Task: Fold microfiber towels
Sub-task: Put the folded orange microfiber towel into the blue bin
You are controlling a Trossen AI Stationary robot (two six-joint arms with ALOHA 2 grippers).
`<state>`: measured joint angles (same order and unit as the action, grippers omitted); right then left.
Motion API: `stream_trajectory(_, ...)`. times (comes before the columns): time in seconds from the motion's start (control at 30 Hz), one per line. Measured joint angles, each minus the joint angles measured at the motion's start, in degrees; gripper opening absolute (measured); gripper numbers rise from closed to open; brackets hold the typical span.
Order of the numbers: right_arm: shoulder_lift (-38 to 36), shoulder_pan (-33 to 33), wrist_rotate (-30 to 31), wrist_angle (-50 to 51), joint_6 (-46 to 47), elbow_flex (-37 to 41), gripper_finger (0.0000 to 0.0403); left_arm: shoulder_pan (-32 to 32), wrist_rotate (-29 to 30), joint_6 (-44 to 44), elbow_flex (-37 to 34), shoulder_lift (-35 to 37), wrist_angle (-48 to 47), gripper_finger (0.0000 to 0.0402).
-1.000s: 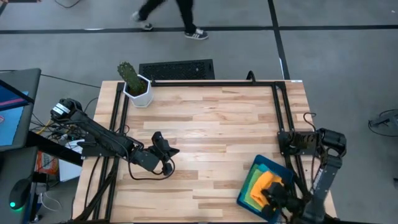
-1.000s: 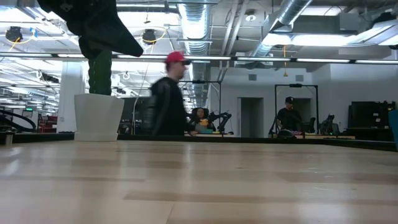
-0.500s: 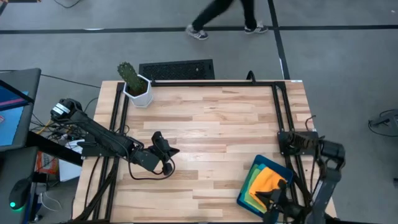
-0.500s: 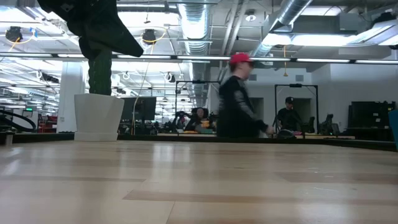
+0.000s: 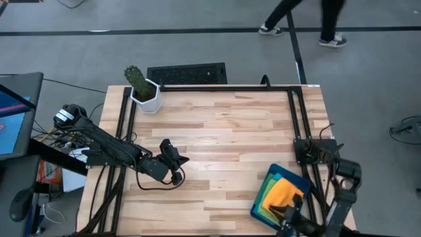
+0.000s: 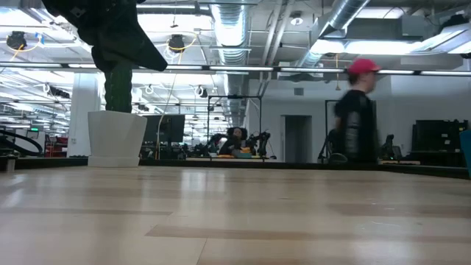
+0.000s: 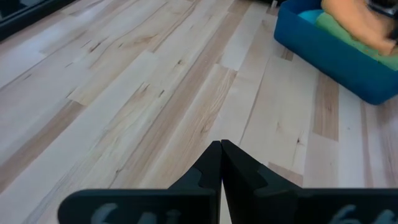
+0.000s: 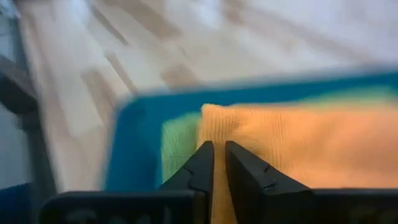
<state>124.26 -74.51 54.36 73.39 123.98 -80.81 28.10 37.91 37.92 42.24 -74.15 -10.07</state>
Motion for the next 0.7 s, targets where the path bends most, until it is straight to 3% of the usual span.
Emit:
stream_trajectory(0.23,-10.26,0.02,1.86,13.86,-8.06,-3.98,0.0066,0.00,0.06,0.36,0.00,0.00,0.02,0.0000)
stream_trajectory(0.33,-12.41,-0.01,-2.35,16.45,-6.64,-2.98,0.0066,0.00,0.11,0.69,0.00,0.00,0.02,0.0000)
stream_trajectory(0.5,-11.44,0.03,-6.21,15.41,3.22,5.38,0.0066,0.00,0.37,0.69,0.00,0.00,0.02,0.0000)
stream_trajectory(0.7,-7.61,1.28,-10.14,3.84,8.80,13.34,0.0066,-0.02,0.27,0.60,0.00,0.00,0.02,0.0000)
